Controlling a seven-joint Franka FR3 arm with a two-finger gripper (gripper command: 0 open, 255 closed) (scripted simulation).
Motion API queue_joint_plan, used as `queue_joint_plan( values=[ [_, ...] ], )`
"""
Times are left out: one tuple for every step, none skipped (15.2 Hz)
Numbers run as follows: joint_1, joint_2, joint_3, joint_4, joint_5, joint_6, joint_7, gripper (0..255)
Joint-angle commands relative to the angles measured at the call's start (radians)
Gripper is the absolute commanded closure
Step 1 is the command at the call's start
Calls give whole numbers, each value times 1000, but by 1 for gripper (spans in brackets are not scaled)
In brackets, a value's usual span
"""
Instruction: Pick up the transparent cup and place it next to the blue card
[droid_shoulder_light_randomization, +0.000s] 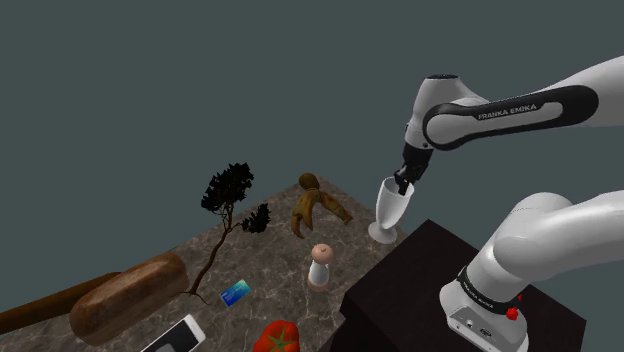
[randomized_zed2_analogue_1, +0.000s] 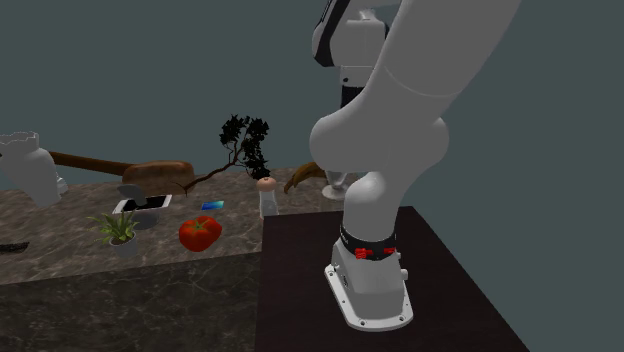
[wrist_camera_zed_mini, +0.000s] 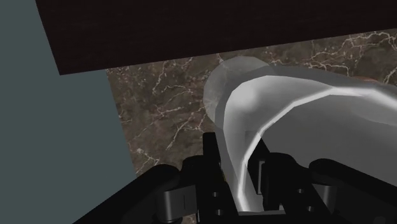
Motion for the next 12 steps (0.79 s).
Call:
queue_joint_plan(
  values=[
    [0, -20, 3, 18, 2, -38, 1, 255],
    [1, -27, 4, 28, 3, -55, 1, 255],
    [1, -33, 5, 38, 4, -71, 1, 255],
    [1, -40, 6, 48, 5, -87, 1, 255],
    [2, -45, 7, 58, 5, -104, 1, 255],
    [2, -51, 8, 69, 6, -119, 1, 255],
    [2, -55, 9, 80, 7, -135, 1, 255],
    [2, -60, 10, 91, 8, -151, 0, 255],
    [3, -64, 11, 102, 9, -166, 0, 255],
    [3, -68, 12, 113, 10, -181, 0, 255],
    [3, -72, 13, 125, 11, -196, 0, 255],
    [4, -75, 14, 137, 11, -211, 0, 255]
  ],
)
